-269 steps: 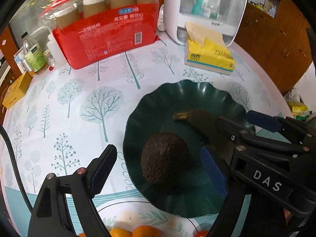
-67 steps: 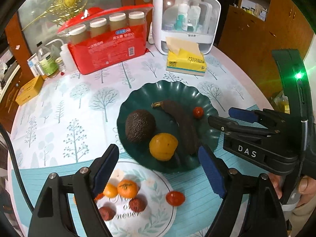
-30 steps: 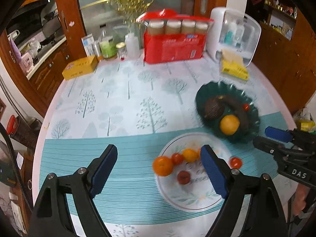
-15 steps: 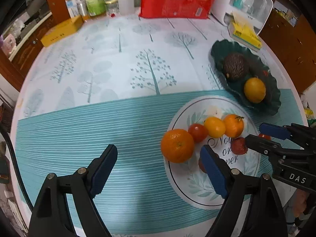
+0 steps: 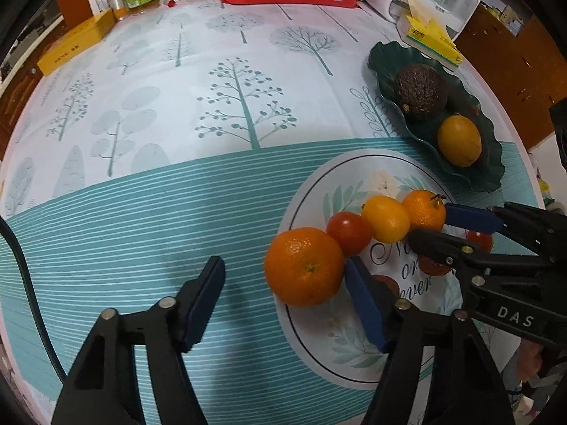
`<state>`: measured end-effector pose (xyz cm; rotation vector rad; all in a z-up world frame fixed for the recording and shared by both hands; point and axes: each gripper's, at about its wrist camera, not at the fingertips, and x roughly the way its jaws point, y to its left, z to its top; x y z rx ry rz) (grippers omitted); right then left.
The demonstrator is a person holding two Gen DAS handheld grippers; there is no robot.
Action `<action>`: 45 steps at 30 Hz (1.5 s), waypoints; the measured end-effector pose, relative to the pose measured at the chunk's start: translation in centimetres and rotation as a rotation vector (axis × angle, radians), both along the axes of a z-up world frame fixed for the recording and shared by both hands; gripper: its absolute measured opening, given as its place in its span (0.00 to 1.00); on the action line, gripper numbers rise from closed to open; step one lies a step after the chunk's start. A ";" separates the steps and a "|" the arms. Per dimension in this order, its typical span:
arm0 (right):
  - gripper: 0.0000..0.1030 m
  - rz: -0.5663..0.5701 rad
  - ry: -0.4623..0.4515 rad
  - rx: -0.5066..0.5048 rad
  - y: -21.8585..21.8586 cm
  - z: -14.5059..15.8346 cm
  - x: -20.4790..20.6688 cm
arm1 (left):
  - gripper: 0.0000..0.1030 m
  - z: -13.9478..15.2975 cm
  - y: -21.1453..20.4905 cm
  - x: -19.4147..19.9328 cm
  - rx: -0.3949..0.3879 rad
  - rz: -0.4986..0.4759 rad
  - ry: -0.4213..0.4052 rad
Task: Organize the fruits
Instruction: 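Grasp a large orange with the left tool while the right tool grasps a stemmed mandarin, then carry both oranges over the green plate and open the right tool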
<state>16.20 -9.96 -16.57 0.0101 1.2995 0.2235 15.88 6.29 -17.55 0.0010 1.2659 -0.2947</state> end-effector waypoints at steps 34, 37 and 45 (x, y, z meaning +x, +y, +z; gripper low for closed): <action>0.36 0.011 -0.224 -0.063 0.1 7.5 -5.2 | 0.42 8.3 -1.3 -3.2 -0.071 -0.065 -0.123; 0.36 -0.011 -0.252 -0.072 -0.7 9.0 -6.3 | 0.42 10.2 -2.1 -3.6 -0.085 -0.084 -0.151; 0.36 -0.072 -0.310 -0.124 -3.9 12.6 -7.5 | 0.42 16.1 -5.3 -3.0 -0.083 -0.155 -0.268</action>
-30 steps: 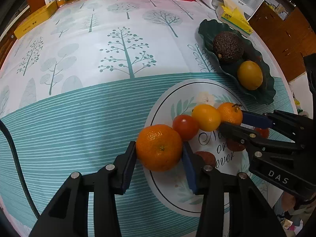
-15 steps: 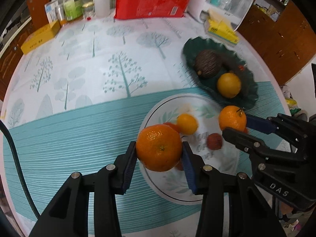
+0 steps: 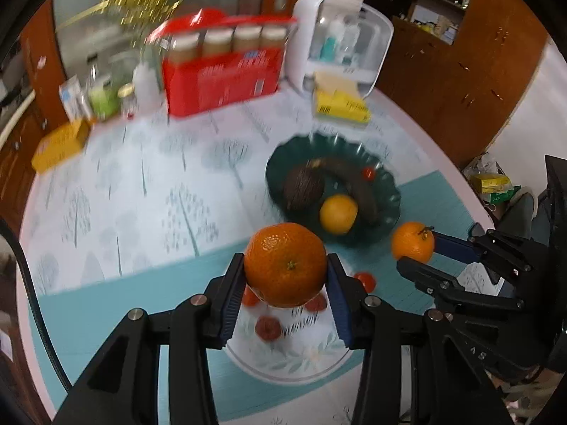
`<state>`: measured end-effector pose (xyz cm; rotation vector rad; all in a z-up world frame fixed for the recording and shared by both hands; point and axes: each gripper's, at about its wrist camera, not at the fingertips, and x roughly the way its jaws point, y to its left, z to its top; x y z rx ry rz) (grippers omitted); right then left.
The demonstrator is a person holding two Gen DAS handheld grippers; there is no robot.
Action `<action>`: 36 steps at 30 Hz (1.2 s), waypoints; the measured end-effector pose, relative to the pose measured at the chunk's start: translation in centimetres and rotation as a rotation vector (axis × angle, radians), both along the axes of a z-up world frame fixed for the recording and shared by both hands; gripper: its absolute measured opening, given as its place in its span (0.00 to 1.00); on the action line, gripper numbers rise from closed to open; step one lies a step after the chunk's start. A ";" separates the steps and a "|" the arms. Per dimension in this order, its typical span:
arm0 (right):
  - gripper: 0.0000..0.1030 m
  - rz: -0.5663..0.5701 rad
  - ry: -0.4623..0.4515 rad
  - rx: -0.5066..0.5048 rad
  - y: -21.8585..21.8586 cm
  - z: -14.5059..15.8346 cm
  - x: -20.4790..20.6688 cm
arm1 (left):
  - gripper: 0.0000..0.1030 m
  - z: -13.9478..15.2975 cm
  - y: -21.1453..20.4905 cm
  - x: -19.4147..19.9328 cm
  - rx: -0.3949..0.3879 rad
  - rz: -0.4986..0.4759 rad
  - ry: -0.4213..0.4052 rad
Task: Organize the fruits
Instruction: 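Carry both oranges over the green plate and open the right tool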
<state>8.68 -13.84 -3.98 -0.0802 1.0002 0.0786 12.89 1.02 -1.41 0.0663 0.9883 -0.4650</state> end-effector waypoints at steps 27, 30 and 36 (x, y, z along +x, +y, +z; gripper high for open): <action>0.37 -0.034 0.053 0.050 -14.2 -6.0 17.4 | 0.42 -7.3 -14.4 18.9 0.098 0.100 0.110; 0.37 -0.018 0.077 0.058 -14.0 -7.9 18.7 | 0.42 -9.7 -15.0 19.8 0.119 0.105 0.150; 0.37 -0.007 0.098 0.055 -13.6 -10.7 20.5 | 0.42 -12.9 -15.5 20.8 0.141 0.099 0.197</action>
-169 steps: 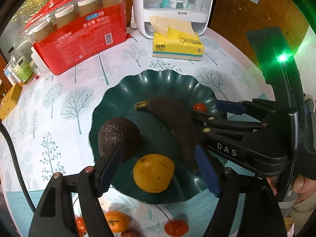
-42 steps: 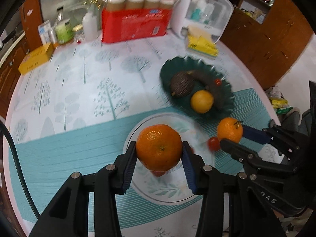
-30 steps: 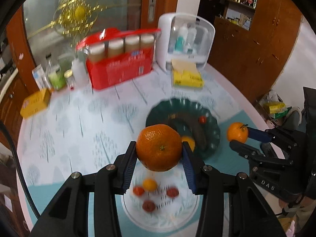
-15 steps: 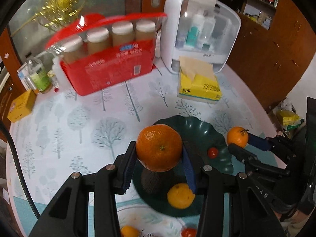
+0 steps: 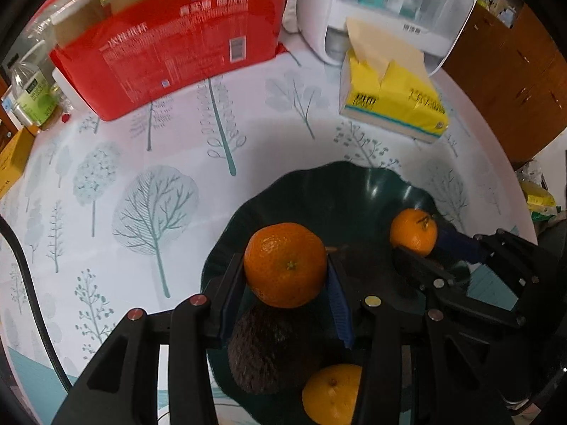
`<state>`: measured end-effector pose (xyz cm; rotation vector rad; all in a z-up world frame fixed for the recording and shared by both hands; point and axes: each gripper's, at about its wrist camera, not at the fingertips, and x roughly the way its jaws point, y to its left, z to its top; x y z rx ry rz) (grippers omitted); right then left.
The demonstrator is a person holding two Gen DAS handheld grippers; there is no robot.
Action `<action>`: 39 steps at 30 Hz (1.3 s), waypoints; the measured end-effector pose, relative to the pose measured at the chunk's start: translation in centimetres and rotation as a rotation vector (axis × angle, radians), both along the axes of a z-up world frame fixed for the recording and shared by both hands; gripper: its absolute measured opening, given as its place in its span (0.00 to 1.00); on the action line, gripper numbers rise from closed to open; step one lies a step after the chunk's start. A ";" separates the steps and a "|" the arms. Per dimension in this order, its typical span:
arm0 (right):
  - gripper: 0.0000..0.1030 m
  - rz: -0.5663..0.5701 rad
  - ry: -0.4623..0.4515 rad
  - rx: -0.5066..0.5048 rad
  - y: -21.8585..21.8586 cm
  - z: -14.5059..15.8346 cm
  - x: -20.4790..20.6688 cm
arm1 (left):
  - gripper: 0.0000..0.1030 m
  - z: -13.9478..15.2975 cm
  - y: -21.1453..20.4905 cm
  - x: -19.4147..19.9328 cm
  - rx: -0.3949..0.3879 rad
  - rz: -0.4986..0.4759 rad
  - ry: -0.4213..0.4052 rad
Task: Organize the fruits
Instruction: 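Carry both oranges over the green plate and open the right tool, then move both open tools back toward the white fruit plate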
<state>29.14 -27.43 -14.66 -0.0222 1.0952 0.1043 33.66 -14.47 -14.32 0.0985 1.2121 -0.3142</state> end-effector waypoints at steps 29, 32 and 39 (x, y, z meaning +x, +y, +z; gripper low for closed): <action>0.45 -0.054 -0.064 0.075 -0.5 2.9 -1.9 | 0.82 3.8 2.1 -3.3 0.003 0.029 -0.080; 0.48 -0.063 -0.073 0.081 -0.4 3.7 -2.4 | 0.82 4.7 2.5 -4.0 -0.005 0.030 -0.088; 0.55 -0.084 -0.092 0.080 -0.1 6.0 -4.1 | 0.83 6.9 3.8 -6.0 -0.031 0.044 -0.100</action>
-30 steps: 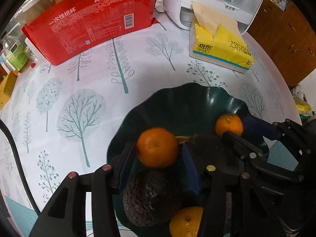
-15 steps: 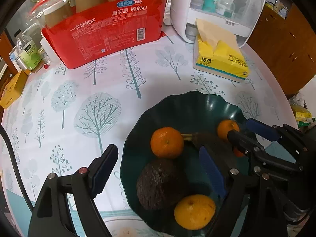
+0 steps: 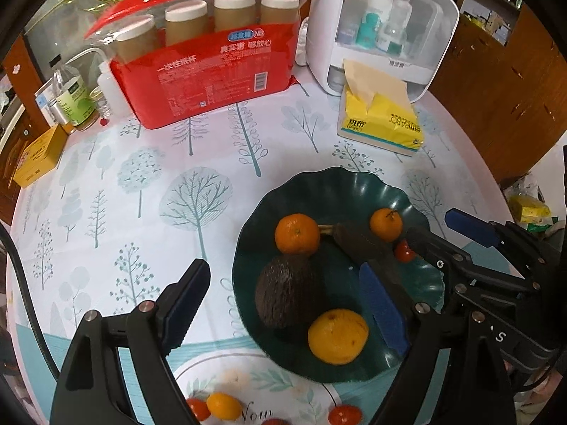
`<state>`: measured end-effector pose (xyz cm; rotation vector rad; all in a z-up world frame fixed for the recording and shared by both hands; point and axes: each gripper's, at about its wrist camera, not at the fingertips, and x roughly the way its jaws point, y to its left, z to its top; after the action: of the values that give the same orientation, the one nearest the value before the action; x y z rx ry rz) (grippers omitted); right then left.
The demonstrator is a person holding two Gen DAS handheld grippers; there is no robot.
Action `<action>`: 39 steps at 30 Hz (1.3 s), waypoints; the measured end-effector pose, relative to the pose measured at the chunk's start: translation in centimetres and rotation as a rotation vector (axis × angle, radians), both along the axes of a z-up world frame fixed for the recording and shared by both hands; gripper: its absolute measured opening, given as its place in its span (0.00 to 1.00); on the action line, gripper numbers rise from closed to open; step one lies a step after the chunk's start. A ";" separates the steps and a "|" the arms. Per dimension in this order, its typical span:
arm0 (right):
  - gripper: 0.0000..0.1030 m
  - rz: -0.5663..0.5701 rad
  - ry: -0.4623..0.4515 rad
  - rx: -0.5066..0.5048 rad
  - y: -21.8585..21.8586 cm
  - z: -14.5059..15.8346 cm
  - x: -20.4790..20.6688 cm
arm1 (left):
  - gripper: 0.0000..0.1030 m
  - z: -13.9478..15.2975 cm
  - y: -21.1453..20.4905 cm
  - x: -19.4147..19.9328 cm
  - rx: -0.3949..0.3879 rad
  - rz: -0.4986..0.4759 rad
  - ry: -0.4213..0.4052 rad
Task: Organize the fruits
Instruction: 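Move both open tools back toward the white fruit plate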
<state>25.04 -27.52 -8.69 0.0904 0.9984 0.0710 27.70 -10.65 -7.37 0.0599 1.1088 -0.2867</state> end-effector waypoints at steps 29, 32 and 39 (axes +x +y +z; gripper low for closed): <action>0.57 -0.070 -0.115 0.037 5.4 10.9 -12.7 | 0.83 11.0 8.9 -13.7 -0.047 0.022 -0.179; 0.57 -0.060 -0.118 0.040 6.5 10.7 -13.9 | 0.83 10.6 10.0 -15.1 -0.043 0.032 -0.190; 0.57 -0.031 -0.108 0.021 9.0 8.6 -16.0 | 0.83 8.0 12.6 -17.1 -0.047 0.066 -0.175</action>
<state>9.02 -18.48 -0.04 0.1199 0.8878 0.0570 10.60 1.91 0.59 0.0063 0.9281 -0.2434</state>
